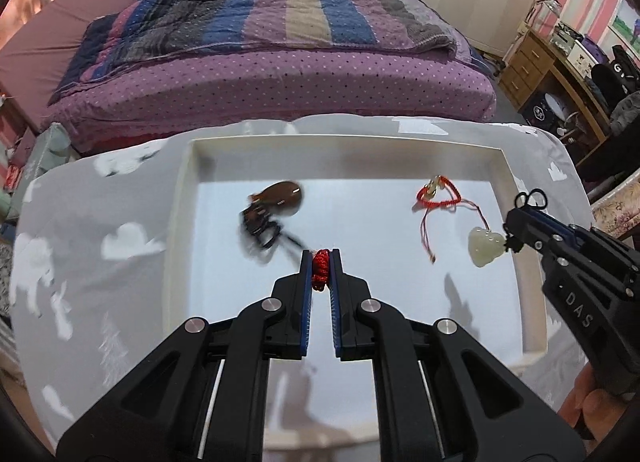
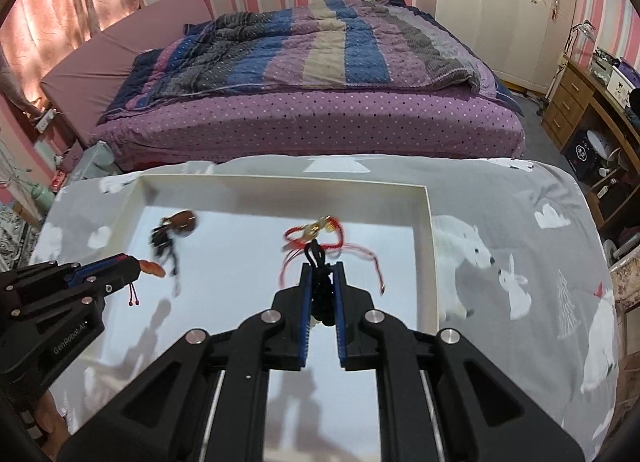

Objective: Organize jewelry
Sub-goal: 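Carry the orange pendant with left tool into the tray while right tool carries the jade pendant, then open the left tool in the tray while the right tool opens releasing the jade pendant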

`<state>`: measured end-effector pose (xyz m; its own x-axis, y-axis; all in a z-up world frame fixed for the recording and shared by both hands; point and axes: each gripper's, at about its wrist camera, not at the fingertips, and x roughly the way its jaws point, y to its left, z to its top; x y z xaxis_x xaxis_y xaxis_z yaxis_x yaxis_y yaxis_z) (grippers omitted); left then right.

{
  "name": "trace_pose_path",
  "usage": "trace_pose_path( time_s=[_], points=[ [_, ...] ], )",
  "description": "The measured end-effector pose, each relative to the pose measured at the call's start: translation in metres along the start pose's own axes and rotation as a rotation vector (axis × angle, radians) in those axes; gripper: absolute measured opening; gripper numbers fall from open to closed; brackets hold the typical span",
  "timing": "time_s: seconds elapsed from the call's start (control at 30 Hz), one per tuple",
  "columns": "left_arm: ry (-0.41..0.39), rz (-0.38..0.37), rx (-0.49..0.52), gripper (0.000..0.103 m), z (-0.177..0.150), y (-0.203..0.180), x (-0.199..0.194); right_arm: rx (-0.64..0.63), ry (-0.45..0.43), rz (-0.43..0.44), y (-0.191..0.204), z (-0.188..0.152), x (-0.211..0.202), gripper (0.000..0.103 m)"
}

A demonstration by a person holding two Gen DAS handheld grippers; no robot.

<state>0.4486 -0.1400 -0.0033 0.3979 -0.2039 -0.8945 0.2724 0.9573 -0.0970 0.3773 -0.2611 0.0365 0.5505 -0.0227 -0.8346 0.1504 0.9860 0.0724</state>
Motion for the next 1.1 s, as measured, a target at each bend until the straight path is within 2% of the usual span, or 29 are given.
trace_pose_path(
  time_s=[0.17,0.4,0.6,0.93,0.97,1.07,1.1],
  points=[
    [0.029,-0.017,0.01,0.006,0.008,-0.016,0.03,0.01,0.014,-0.011,-0.014,0.006,0.027,0.01],
    [0.017,-0.013,0.022,0.007,0.015,-0.027,0.041,0.005,0.051,-0.039,-0.025,0.009,0.052,0.01],
    [0.024,0.003,0.005,0.008,0.017,-0.017,0.048,0.01,0.077,-0.047,-0.03,0.007,0.064,0.01],
    [0.064,-0.017,-0.025,0.009,0.011,-0.001,0.059,0.006,0.105,-0.054,-0.031,0.007,0.07,0.013],
    [0.064,-0.019,-0.026,0.009,0.011,-0.001,0.059,0.006,0.108,-0.056,-0.031,0.006,0.07,0.014],
    [0.064,-0.008,-0.02,0.012,0.01,-0.002,0.058,0.006,0.113,-0.068,-0.03,0.008,0.07,0.036],
    [0.062,-0.003,-0.02,0.018,0.01,-0.002,0.057,0.008,0.11,-0.068,-0.031,0.008,0.069,0.04]
  ],
)
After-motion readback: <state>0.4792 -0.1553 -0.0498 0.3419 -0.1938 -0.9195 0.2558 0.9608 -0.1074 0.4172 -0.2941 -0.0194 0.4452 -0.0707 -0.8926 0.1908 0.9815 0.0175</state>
